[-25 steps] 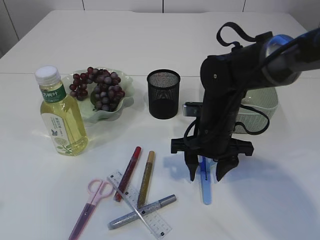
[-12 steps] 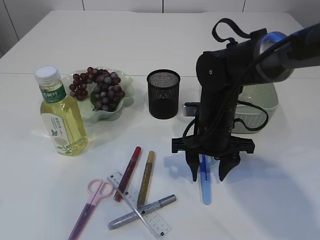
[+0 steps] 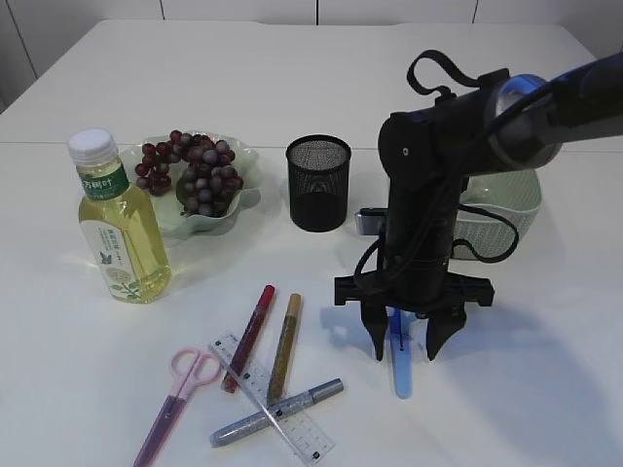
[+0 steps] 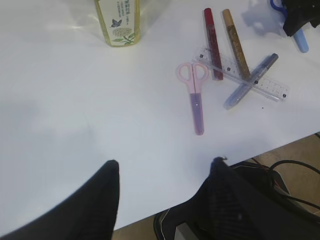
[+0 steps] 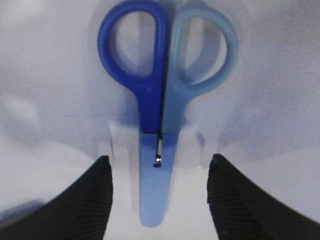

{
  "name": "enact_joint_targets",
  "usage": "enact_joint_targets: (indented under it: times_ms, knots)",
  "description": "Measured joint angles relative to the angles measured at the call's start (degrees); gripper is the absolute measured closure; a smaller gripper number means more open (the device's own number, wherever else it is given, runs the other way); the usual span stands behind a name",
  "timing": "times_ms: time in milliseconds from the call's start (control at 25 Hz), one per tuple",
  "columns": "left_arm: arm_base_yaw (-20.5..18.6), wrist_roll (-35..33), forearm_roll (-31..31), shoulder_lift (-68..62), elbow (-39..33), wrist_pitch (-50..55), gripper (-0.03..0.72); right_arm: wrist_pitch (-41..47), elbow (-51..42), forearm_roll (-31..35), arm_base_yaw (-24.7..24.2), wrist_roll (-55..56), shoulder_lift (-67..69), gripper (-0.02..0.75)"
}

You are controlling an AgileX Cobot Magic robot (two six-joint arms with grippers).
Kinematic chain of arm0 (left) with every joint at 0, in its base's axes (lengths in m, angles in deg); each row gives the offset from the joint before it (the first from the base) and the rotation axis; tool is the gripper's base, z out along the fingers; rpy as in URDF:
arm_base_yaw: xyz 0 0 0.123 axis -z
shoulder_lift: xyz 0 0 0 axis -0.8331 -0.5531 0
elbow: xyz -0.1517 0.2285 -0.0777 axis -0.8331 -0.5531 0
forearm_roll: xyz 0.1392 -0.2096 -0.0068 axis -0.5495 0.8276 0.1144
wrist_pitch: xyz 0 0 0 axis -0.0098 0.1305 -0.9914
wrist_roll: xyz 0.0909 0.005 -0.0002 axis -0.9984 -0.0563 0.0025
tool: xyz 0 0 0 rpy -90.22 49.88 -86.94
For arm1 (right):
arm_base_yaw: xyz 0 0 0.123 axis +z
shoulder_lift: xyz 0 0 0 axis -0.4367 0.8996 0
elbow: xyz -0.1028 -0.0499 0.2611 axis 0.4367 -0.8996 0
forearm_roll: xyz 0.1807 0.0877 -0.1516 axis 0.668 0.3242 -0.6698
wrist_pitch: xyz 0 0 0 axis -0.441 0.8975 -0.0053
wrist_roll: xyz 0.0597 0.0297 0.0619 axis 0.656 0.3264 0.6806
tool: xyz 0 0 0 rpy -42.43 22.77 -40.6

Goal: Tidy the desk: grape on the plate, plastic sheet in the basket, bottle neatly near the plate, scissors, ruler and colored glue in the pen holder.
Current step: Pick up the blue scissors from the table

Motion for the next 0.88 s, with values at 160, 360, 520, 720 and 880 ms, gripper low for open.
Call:
enact_joint_targets:
  times_ms: [160, 360, 520, 720, 880]
  knots:
    - [0.0, 0.0, 0.0, 0.0, 0.0, 0.0, 0.273, -0.13, 0.0, 0.0, 0.0, 0.0, 0.6, 0.267]
    - [0.0, 0.0, 0.0, 0.0, 0.0, 0.0, 0.273, -0.39, 0.0, 0.0, 0.0, 0.11, 0.97, 0.267]
    - [0.0, 0.0, 0.0, 0.0, 0.0, 0.0, 0.273, -0.38, 0.0, 0.0, 0.0, 0.11, 1.06, 0.267]
    - [0.0, 0.0, 0.0, 0.0, 0.0, 0.0, 0.273, -0.38, 0.23, 0.11, 0.0, 0.11, 1.34, 0.267]
    - [0.0, 0.0, 0.0, 0.0, 0.0, 0.0, 0.273, -0.38, 0.35, 0.11, 0.0, 0.11, 1.34, 0.267]
